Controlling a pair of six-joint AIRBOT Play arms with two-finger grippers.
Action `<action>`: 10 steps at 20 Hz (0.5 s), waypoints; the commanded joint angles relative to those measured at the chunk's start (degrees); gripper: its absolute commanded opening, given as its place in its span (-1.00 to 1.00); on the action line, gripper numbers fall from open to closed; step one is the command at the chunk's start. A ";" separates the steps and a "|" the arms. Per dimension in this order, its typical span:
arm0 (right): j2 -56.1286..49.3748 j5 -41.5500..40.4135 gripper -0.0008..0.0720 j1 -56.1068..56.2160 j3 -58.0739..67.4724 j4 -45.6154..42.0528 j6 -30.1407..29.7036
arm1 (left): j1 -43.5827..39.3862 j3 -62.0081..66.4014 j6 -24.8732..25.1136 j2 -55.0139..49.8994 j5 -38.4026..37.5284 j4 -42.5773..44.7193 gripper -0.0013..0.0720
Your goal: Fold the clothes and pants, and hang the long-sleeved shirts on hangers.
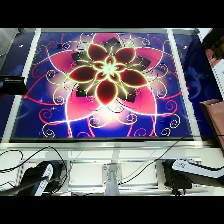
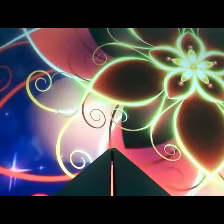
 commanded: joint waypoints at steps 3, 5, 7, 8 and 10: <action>0.00 7.98 -0.93 24.11 0.66 -20.87 6.25 | 0.04 -0.02 0.02 0.02 0.00 0.02 -0.94; 0.00 10.08 -0.93 28.74 0.68 -24.39 6.75 | 0.07 -0.02 0.02 0.02 -0.02 0.02 -0.94; 0.00 10.45 -0.92 31.43 0.68 -24.33 6.73 | 0.07 -0.02 0.02 0.02 0.00 0.02 -0.94; 0.00 10.45 -0.92 32.33 0.68 -24.22 6.73 | 0.04 -0.02 0.02 0.02 0.00 0.02 -0.94; 0.00 10.16 -0.92 33.44 0.68 -23.78 6.73 | 0.07 -0.02 0.02 0.02 0.00 0.02 -0.94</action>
